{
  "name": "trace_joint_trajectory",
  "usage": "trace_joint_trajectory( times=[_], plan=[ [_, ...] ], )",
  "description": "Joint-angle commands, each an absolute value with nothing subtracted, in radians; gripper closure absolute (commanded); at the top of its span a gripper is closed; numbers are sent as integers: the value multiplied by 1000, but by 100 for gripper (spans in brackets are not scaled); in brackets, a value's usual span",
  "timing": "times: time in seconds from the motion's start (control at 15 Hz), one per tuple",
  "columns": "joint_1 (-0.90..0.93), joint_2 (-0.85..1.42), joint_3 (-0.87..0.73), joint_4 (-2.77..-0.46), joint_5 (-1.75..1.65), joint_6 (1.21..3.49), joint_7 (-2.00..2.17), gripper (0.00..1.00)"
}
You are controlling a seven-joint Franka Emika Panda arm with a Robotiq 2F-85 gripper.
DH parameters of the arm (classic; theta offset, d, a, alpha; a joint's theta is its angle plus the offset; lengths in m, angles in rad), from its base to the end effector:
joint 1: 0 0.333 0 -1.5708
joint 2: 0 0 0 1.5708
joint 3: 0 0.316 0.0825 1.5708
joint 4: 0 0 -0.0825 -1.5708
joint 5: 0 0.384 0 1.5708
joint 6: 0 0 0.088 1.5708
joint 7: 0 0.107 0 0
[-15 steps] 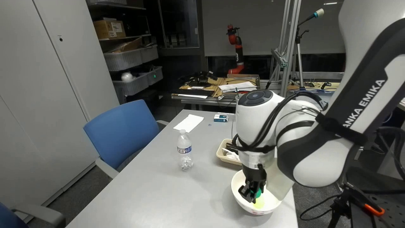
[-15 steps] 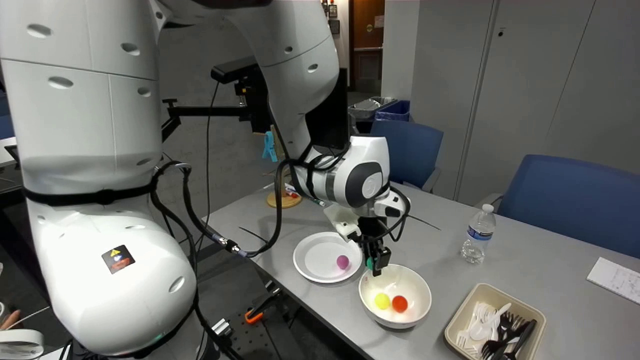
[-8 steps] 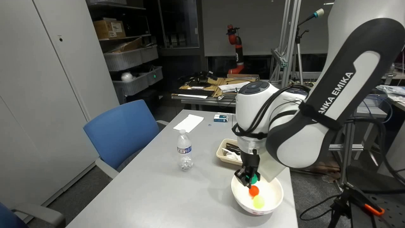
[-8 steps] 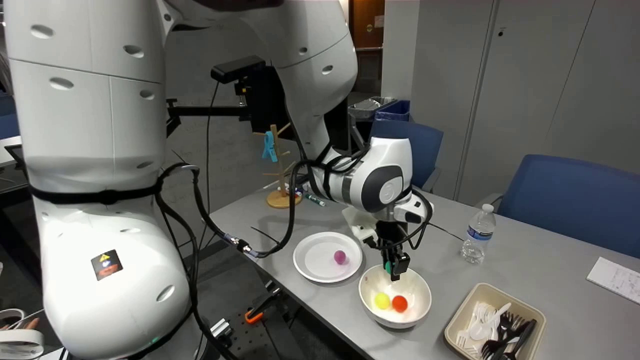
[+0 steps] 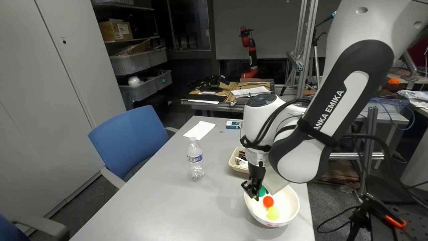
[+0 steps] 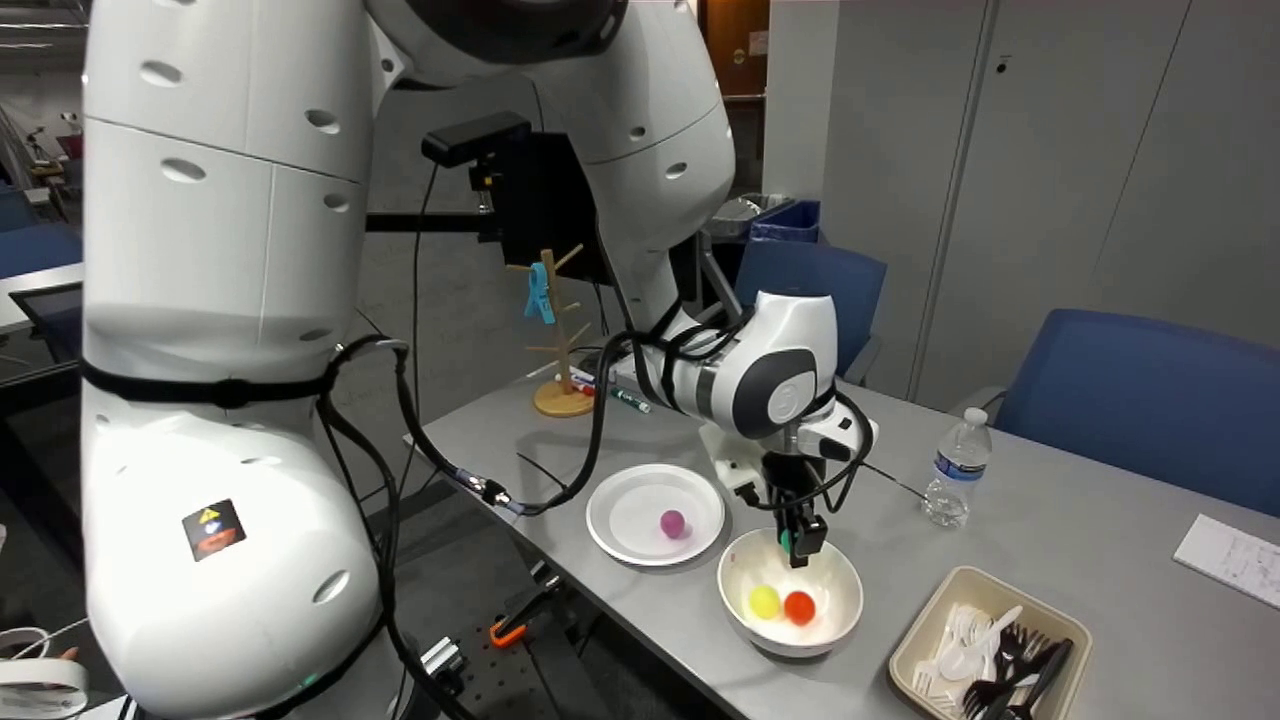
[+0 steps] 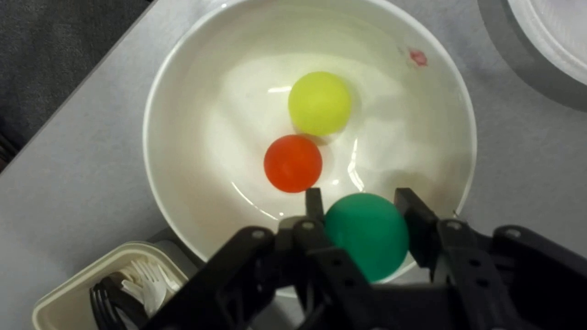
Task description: Move the balls from the plate to the bowl
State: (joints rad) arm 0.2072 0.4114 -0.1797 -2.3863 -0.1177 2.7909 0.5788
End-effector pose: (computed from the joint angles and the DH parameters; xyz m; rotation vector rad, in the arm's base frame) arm 0.4971 0.0134 0.1513 2.9648 -0.6412 0.0449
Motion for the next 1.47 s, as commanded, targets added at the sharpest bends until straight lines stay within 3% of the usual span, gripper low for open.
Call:
trace_joint_trajectory(
  times=[0.0, 0.13, 0.27, 0.4, 0.67, 1.4],
  plan=[
    [214, 444, -180, -2360, -84, 2806, 587, 82],
    [211, 449, -177, -2354, -74, 2798, 580, 82],
    [204, 451, -167, -2353, -57, 2791, 570, 31],
    [203, 452, -164, -2352, -47, 2788, 568, 26],
    [203, 455, -160, -2349, -36, 2787, 564, 0],
    [213, 459, -171, -2347, -46, 2782, 575, 0]
  ],
)
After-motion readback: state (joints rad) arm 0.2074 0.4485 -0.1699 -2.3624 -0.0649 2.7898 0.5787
